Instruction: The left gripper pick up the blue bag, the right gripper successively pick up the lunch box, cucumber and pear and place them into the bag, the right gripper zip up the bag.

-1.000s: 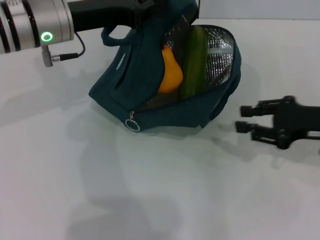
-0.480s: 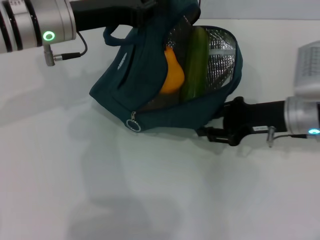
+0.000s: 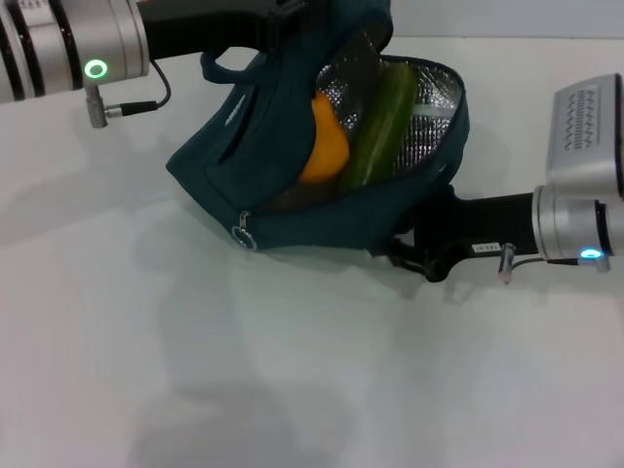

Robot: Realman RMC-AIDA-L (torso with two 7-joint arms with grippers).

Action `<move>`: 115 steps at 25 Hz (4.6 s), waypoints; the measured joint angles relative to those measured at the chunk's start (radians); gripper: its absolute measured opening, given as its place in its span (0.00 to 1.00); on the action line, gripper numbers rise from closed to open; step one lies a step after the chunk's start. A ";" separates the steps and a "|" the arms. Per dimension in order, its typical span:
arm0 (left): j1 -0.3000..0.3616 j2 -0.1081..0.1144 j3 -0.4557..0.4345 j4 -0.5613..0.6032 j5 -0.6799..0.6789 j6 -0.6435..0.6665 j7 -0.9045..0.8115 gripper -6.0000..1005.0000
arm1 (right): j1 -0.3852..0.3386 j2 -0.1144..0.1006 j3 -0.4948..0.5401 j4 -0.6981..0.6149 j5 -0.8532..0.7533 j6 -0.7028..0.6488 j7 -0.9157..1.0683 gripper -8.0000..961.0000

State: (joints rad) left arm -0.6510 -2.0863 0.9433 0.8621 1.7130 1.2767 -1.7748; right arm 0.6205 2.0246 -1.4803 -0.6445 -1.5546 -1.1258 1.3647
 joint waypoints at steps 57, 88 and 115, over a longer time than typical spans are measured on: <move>0.154 -0.005 0.038 -0.580 -0.664 0.157 0.962 0.05 | -0.207 -0.069 0.452 -0.095 0.148 -0.496 -0.077 0.07; 0.141 -0.017 0.153 -0.647 -0.690 0.183 1.055 0.12 | -0.204 -0.053 0.469 -0.103 0.051 -0.501 0.016 0.25; 0.102 -0.021 0.167 -0.696 -0.702 0.191 1.074 0.17 | -0.071 0.001 0.181 0.060 -0.139 -0.402 0.013 0.55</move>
State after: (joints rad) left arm -0.5492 -2.1077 1.1108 0.1658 1.0112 1.4681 -0.7009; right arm 0.5496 2.0254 -1.2992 -0.5843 -1.6932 -1.5274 1.3781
